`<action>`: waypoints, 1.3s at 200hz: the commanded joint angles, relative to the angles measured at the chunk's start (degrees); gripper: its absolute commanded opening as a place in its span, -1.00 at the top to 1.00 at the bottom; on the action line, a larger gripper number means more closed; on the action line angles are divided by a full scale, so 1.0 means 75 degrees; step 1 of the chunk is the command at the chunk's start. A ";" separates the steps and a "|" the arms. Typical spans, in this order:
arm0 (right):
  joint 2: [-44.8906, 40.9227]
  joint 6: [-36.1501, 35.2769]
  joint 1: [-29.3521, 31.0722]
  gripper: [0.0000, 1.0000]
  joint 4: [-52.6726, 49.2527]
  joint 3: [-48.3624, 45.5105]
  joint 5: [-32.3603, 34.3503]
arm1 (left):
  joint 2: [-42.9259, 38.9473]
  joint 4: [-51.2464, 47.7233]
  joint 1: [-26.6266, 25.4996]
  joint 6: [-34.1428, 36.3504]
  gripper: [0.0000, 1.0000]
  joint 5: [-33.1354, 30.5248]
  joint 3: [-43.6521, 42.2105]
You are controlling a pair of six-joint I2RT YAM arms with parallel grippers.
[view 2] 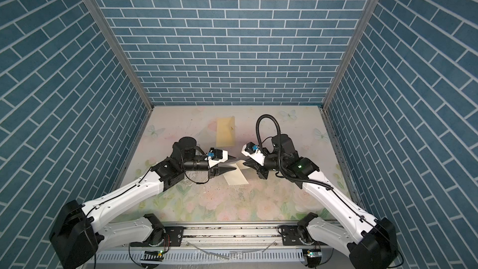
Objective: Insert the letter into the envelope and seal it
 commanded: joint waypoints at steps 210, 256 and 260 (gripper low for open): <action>-0.0222 -0.0713 0.0035 0.62 -0.0489 0.0060 0.0429 | 0.0282 -0.0202 0.0044 0.0269 0.99 0.0277 0.0170; -0.0932 -0.1106 0.0026 0.16 -0.1293 0.0319 0.1692 | 0.0267 -0.0302 0.0044 0.0371 1.00 0.0264 0.0161; -0.1002 -0.1123 0.0024 0.13 -0.1365 0.0363 0.1719 | 0.0267 -0.0302 0.0044 0.0383 1.00 0.0265 0.0148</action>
